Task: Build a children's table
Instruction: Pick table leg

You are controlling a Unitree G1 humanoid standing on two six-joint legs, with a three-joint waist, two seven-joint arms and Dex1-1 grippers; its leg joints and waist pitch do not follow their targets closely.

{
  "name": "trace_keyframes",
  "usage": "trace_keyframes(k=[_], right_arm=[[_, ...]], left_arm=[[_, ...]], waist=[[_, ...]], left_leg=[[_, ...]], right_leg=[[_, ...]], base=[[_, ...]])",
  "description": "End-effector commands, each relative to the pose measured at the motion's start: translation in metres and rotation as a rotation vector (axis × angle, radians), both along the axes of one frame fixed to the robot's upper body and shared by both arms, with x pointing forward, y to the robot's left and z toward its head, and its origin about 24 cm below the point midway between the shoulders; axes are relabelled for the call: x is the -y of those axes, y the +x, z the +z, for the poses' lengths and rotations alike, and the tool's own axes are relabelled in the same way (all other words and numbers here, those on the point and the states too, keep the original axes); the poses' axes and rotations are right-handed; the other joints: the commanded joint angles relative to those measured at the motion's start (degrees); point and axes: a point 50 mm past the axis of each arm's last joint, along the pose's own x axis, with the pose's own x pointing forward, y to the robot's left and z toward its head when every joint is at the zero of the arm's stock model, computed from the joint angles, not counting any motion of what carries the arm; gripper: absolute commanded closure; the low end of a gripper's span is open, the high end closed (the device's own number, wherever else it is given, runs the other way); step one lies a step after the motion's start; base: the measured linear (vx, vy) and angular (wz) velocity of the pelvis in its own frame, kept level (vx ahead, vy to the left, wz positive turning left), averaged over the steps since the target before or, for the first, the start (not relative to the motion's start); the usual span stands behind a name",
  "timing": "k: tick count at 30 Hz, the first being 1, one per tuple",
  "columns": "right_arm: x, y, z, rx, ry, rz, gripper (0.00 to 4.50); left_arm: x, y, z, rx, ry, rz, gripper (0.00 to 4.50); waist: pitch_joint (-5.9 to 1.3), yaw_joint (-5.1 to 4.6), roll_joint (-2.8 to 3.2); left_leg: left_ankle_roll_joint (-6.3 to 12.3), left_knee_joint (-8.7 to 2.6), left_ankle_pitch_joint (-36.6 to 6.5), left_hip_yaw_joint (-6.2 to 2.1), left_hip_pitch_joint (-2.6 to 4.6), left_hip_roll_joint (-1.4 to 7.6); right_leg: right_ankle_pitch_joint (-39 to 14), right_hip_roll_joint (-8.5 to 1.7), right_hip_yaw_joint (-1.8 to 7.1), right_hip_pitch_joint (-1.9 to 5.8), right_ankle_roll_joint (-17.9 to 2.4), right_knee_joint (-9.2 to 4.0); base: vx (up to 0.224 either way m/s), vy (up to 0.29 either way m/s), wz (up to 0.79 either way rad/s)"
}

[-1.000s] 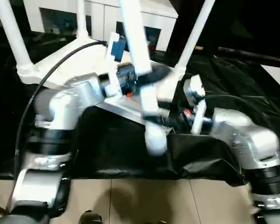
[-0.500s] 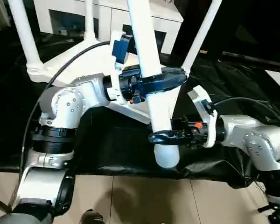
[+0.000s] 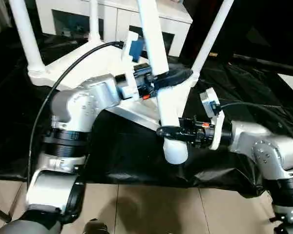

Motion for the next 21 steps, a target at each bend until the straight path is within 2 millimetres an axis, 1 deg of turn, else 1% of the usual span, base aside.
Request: trace_keyframes(k=[1, 3, 4, 5, 7, 9, 10, 11, 13, 14, 15, 16, 21], right_arm=[[0.0052, 0.0003, 0.0075, 0.016, 0.04, 0.0, 2.63], [0.0065, 0.0014, 0.0088, 0.015, 0.052, -0.006, 2.63], [0.0078, 0.0032, 0.0098, 0.013, 0.061, -0.02, 2.63], [0.0078, 0.0032, 0.0098, 0.013, 0.061, -0.02, 2.63], [0.0089, 0.0045, 0.0112, 0.007, 0.074, -0.025, 2.63], [0.0091, 0.0046, 0.0121, 0.001, 0.083, -0.018, 2.63], [0.0091, 0.0046, 0.0123, -0.001, 0.085, -0.017, 2.63], [0.0092, 0.0048, 0.0124, -0.002, 0.086, -0.017, 2.63], [0.0096, 0.0051, 0.0126, -0.006, 0.091, -0.015, 2.63], [0.0099, 0.0054, 0.0128, -0.009, 0.093, -0.014, 2.63], [0.0102, 0.0056, 0.013, -0.012, 0.095, -0.013, 2.63], [0.0106, 0.0059, 0.0131, -0.014, 0.095, -0.013, 2.63], [0.0108, 0.0064, 0.0137, -0.004, 0.083, -0.019, 2.64]], left_arm=[[0.0003, 0.0013, -0.0029, 0.001, 0.033, 0.038, 1.95], [-0.0009, 0.0037, -0.0055, -0.021, 0.045, 0.074, 1.95], [-0.0017, 0.0067, -0.007, -0.047, 0.047, 0.126, 1.95], [-0.0017, 0.0067, -0.007, -0.047, 0.047, 0.126, 1.95], [-0.0029, 0.0083, -0.0077, -0.063, 0.048, 0.158, 1.95], [-0.0031, 0.007, -0.0083, -0.078, 0.041, 0.149, 1.95], [-0.0031, 0.0066, -0.0086, -0.08, 0.042, 0.148, 1.95], [-0.003, 0.0065, -0.0089, -0.083, 0.045, 0.148, 2.12], [-0.0027, 0.006, -0.0102, -0.088, 0.052, 0.147, 2.28], [-0.0023, 0.0058, -0.0107, -0.091, 0.052, 0.148, 2.31], [-0.002, 0.0057, -0.0111, -0.09, 0.053, 0.149, 2.34], [-0.0017, 0.0056, -0.0115, -0.088, 0.053, 0.15, 2.38], [-0.0034, 0.0079, -0.01, -0.07, 0.054, 0.179, 2.46]], waist=[[-4.94, 0.02, 0.55], [-4.92, -0.03, 0.67], [-4.93, 0.02, 0.6], [-4.92, 0.02, 0.63], [-4.92, 0.13, 0.41], [-4.89, 0.1, 0.25], [-4.89, 0.12, 0.29], [-4.84, 0.07, 0.28], [-4.83, 0.07, 0.29], [-4.78, 0.06, -0.07], [-4.78, 0.09, 0.07], [-4.76, 0.02, -0.02], [-4.73, -0.02, -0.04]], left_leg=[[-5.1, -4.54, -13.95, -0.05, 1.47, 0.57], [-5.04, -4.56, -13.86, -0.01, 1.51, 0.59], [-5.06, -4.52, -14.16, 0.03, 1.6, 0.63], [-5.0, -4.52, -14.24, 0.04, 1.63, 0.66], [-4.87, -4.45, -14.03, 0.07, 1.57, 0.58], [-4.77, -4.48, -13.32, 0.07, 1.45, 0.53], [-4.76, -4.48, -13.22, 0.07, 1.44, 0.52], [-4.78, -4.46, -13.53, 0.09, 1.46, 0.5], [-4.81, -4.46, -13.64, 0.07, 1.51, 0.54], [-4.74, -4.45, -13.67, 0.11, 1.49, 0.54], [-4.76, -4.47, -13.75, 0.07, 1.53, 0.59], [-4.82, -4.46, -13.86, 0.06, 1.47, 0.59], [-5.16, -4.5, -15.12, -0.03, 1.54, 0.57]], right_leg=[[-17.16, -3.4, 1.82, 2.56, -6.66, -4.31], [-16.08, -3.34, 1.82, 2.57, -7.16, -4.16], [-15.99, -3.36, 1.84, 2.52, -7.34, -4.12], [-15.89, -3.41, 1.86, 2.49, -7.51, -4.14], [-16.28, -3.42, 1.84, 2.61, -7.46, -4.19], [-16.72, -3.43, 1.83, 2.69, -7.08, -4.2], [-16.87, -3.45, 1.82, 2.71, -6.96, -4.25], [-17.59, -3.47, 1.83, 2.64, -6.72, -4.38], [-18.33, -3.51, 1.82, 2.58, -6.46, -4.43], [-18.9, -3.52, 1.79, 2.56, -6.31, -4.54], [-19.07, -3.56, 1.8, 2.54, -6.29, -4.5], [-19.41, -3.55, 1.79, 2.53, -6.11, -4.57], [-21.42, -3.58, 1.74, 2.39, -5.05, -4.86]], base=[[0.0, 0.0, 0.0], [0.0, 0.0, 0.0], [0.0, 0.0, 0.0], [0.0, 0.0, 0.0], [0.0, 0.0, 0.0], [0.0, 0.0, 0.0], [0.0, 0.0, 0.0], [0.0, 0.0, 0.0], [0.0, 0.0, 0.0], [0.0, 0.0, 0.0], [0.0, 0.0, 0.0], [0.0, 0.0, 0.0], [0.0, 0.0, 0.0]])
